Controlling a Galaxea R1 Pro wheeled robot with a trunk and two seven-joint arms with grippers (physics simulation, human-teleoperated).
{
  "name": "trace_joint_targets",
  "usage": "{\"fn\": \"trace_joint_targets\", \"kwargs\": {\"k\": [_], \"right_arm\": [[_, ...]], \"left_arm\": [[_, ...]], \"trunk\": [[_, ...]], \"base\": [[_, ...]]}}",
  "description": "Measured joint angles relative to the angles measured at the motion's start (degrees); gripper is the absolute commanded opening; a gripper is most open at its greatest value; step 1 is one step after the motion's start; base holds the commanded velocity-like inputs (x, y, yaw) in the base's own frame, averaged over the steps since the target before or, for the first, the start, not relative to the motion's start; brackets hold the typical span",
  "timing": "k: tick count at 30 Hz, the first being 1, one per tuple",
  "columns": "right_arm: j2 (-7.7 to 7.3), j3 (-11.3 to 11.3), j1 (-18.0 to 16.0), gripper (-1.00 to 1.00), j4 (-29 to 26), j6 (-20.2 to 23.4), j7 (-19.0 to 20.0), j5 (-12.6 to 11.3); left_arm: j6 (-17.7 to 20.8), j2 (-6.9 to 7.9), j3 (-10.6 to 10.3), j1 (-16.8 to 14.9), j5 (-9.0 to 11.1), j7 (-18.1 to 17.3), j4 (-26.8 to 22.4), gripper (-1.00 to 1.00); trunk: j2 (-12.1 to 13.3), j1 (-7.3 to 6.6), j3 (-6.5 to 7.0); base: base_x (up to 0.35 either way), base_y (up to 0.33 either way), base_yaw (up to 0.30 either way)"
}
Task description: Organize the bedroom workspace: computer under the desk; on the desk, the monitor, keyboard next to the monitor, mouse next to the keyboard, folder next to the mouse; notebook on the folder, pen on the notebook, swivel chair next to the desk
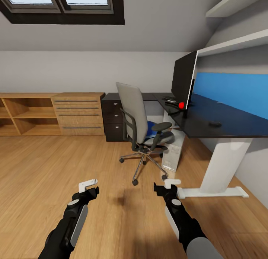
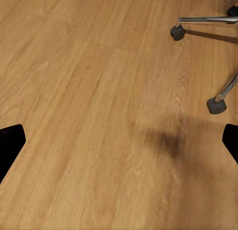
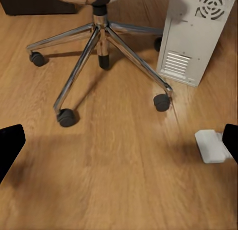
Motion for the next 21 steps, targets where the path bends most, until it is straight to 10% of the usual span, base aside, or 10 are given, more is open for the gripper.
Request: {"fn": "trace_joint_targets", "kwargs": {"k": [5, 16, 21], "right_arm": [[-1.68, -0.11, -1.08, 1.00, 2.16, -0.08, -0.02, 0.00], [-6.47, -0.14, -21.13, 1.00, 28.09, -7.88, -0.90, -0.16], [-8.34, -0.40, -23.08, 1.00, 31.05, -9.78, -1.56, -0.51]], "left_arm": [[0.00, -0.05, -0.02, 0.00, 0.08, 0.00, -0.09, 1.00], [-0.01, -0.14, -0.06, -0.01, 0.08, -0.01, -0.21, 1.00], [0.00, -0.22, -0.08, 0.00, 0.04, -0.01, -0.08, 1.00]], "trunk": [[0.00, 0.00, 0.00], [0.00, -0.01, 0.00], [0.00, -0.02, 0.00]], "base": [[0.000, 0.000, 0.000], [0.011, 0.000, 0.000], [0.176, 0.000, 0.000]]}}
